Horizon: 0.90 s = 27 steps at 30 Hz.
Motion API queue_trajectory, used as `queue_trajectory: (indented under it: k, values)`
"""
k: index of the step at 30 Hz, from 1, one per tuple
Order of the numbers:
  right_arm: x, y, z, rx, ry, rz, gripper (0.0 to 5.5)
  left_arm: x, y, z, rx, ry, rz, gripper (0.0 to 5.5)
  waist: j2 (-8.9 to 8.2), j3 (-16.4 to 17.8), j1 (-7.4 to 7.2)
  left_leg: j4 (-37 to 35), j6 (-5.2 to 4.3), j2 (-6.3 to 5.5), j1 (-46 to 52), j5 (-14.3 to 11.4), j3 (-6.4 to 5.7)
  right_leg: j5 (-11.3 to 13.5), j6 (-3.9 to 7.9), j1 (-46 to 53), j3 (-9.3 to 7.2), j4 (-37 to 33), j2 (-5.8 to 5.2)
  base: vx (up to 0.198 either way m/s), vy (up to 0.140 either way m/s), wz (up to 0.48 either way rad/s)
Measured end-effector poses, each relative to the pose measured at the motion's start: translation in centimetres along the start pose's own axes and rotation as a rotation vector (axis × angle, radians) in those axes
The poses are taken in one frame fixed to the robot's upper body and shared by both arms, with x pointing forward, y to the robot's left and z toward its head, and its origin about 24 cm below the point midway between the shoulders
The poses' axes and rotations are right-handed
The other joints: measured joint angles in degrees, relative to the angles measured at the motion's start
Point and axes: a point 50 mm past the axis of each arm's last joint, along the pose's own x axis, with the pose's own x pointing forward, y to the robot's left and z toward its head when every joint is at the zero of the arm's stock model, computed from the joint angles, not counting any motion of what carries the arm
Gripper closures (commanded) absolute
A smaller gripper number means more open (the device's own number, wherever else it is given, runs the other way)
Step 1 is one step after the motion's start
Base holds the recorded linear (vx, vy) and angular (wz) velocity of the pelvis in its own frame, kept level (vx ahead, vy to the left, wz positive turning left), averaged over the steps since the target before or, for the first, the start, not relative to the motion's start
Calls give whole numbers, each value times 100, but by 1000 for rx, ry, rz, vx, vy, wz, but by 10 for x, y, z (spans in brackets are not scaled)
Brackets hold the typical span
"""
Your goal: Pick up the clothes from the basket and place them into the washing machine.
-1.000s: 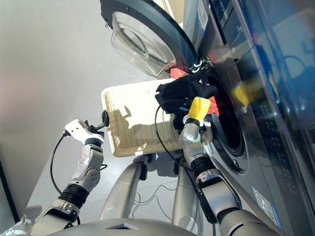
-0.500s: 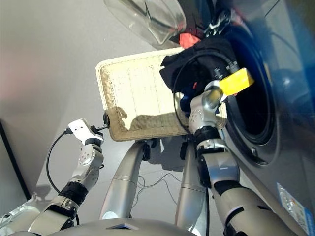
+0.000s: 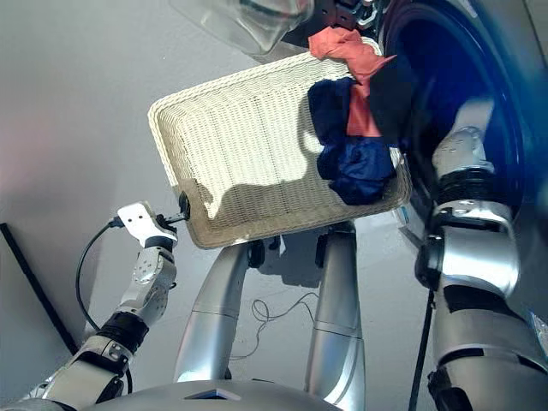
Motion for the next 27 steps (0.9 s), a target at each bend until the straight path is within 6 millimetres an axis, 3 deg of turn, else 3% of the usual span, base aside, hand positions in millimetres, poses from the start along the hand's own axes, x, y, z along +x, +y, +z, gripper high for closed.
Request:
queue_trajectory:
  k: [3,7,10,17,20,24,27]
  values:
    - [-11,-8,-24,-66,79,35,0,1,3,-4,12,19,16,0,-2,1,-93,-112,0,-5,179,-2,-11,-8,0,175,-14,-66,-11,0,0,0]
    - [-29,-27,-65,-281,258,159,0,-2,8,-9,14,37,11,0,-29,-16,-215,-374,7,-11,500,27,-47,-34,-7,500,-60,-296,-48,0,0,0]
    - [-44,-30,-84,-365,359,309,0,-2,8,-9,15,39,-3,0,-100,-66,-255,-533,-67,-2,542,100,-81,10,-32,530,-106,-404,-57,0,0,0]
    - [-109,-62,-129,-555,590,627,0,-1,10,-12,4,65,-9,0,-182,-106,-260,-935,-252,10,884,244,-382,23,-221,934,-439,-682,-61,0,0,0]
    - [-143,-83,-145,-643,684,758,0,-3,14,-18,4,92,3,0,-323,-178,-253,-1241,-297,-25,1098,352,-419,-4,-236,1085,-483,-805,-114,9,-17,43]
    - [-175,-111,-156,-788,767,936,0,-4,13,-21,3,101,-18,0,-406,-207,-250,-1584,-381,-54,1291,509,-598,0,-272,1313,-696,-1027,-153,19,-19,214]
    - [-193,-120,-160,-885,791,1083,0,-4,15,-24,10,115,-16,0,-424,-204,-244,-1717,-427,-56,1380,574,-720,22,-358,1429,-812,-1116,-166,4,-7,63]
